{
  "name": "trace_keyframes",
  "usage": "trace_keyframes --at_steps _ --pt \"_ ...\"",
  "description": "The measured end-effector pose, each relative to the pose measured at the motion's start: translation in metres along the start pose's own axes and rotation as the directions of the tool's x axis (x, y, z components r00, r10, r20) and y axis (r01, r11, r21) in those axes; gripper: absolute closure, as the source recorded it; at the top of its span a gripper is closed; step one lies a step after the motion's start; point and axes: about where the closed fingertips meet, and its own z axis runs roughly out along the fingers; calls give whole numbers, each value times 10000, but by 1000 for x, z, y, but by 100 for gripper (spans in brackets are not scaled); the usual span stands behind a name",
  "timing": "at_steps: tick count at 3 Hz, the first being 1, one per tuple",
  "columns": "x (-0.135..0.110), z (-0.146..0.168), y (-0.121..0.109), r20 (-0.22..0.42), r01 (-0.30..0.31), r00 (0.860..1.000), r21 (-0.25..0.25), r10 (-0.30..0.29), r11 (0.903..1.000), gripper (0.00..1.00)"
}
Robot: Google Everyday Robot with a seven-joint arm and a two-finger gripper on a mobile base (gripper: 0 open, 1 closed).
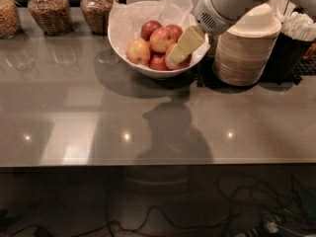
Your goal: Pick apple from white bowl
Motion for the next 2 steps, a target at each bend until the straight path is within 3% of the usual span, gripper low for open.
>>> trace_keyframes --at_steps 2 --pt "0 21 -7 780 -510 9958 283 486 9983 0"
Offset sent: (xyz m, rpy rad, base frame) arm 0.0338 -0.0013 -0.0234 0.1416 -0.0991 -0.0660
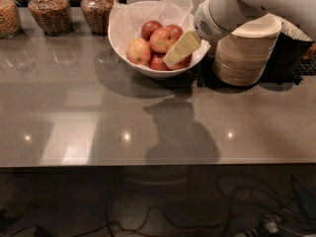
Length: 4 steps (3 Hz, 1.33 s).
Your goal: Pick apple from white bowl
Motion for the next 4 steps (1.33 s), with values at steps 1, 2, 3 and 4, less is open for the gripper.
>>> trace_keyframes --at_steps 1,2,3,4 --pt "1 11 -6 292 -254 9993 162 249 9995 5" --pt "0 20 -10 408 -373 9985 232 363 9990 22" --pt "4 28 -9 319 -468 9984 181 462 9987 41" --pt "10 33 -7 160 -528 9985 95 526 9986 38"
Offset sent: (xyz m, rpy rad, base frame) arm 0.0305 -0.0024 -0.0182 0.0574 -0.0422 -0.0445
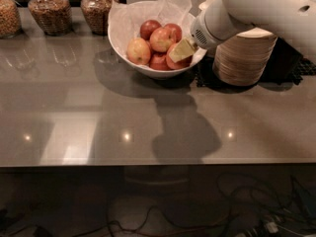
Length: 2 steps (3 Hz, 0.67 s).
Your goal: Pick apple from white bowl
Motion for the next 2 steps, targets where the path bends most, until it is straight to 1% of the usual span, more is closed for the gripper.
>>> trace_keyframes --at_steps 1,2 --pt "9 5 3 -289 -96 9995 -132 92 9999 32" --pt "16 11 7 -549 -165 9984 -321 147 9993 30"
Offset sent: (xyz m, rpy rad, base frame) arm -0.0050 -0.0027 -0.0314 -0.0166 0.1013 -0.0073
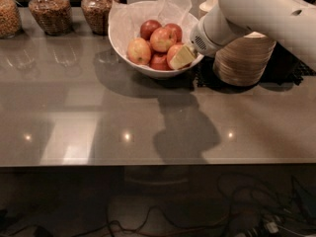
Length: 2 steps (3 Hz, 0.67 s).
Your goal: Pick apple from white bowl
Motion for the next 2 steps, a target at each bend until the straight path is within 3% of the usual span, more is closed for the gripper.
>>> trace_keyframes --at_steps 2 --pt "5 21 9 -297 -145 9995 -521 130 9985 34"
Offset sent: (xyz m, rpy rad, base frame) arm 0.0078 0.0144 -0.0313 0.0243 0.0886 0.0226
